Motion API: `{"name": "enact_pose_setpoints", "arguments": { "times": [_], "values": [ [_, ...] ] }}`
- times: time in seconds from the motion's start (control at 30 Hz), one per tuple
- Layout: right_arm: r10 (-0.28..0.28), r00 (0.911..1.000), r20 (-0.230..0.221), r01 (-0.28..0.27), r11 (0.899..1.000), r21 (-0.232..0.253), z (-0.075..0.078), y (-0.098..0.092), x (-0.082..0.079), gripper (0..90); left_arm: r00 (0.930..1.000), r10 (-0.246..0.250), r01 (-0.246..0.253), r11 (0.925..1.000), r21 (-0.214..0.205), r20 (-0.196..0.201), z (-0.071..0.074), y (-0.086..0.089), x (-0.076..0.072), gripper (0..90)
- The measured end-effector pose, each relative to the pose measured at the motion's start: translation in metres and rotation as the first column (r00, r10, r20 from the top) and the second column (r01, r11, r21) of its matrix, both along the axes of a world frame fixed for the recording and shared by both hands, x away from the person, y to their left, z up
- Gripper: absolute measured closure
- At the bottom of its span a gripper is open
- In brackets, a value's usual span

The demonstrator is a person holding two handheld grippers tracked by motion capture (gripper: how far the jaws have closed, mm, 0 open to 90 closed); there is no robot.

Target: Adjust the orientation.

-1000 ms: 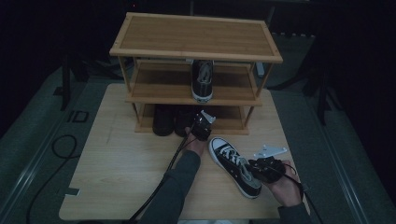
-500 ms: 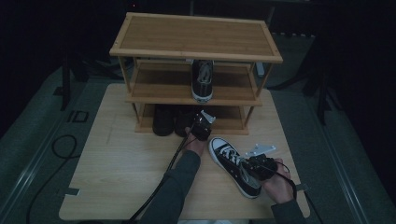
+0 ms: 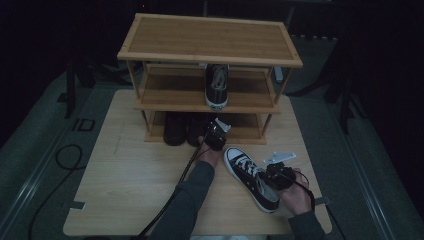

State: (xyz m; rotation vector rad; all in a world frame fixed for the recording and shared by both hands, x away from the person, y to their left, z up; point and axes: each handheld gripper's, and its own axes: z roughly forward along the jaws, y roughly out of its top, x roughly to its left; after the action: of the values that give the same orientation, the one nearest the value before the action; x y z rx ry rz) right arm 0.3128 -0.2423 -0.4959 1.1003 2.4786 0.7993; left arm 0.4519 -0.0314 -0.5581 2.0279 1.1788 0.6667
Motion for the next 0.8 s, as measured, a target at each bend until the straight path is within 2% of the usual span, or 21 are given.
{"name": "enact_pose_setpoints", "arguments": {
  "times": [0.6,0.8],
  "values": [
    [-0.017,0.9997,0.018,0.016,0.999,0.036,0.019,-0.013,0.002,88.0,1.0,-0.001,0.001,1.0,-0.001,-0.002,0.0,0.0,0.0,90.0],
    [-0.017,0.9996,0.024,0.016,0.999,0.027,0.026,-0.015,0.004,88.0,1.0,-0.003,0.003,1.0,-0.002,-0.002,0.0,0.001,0.0,90.0]
  ]
}}
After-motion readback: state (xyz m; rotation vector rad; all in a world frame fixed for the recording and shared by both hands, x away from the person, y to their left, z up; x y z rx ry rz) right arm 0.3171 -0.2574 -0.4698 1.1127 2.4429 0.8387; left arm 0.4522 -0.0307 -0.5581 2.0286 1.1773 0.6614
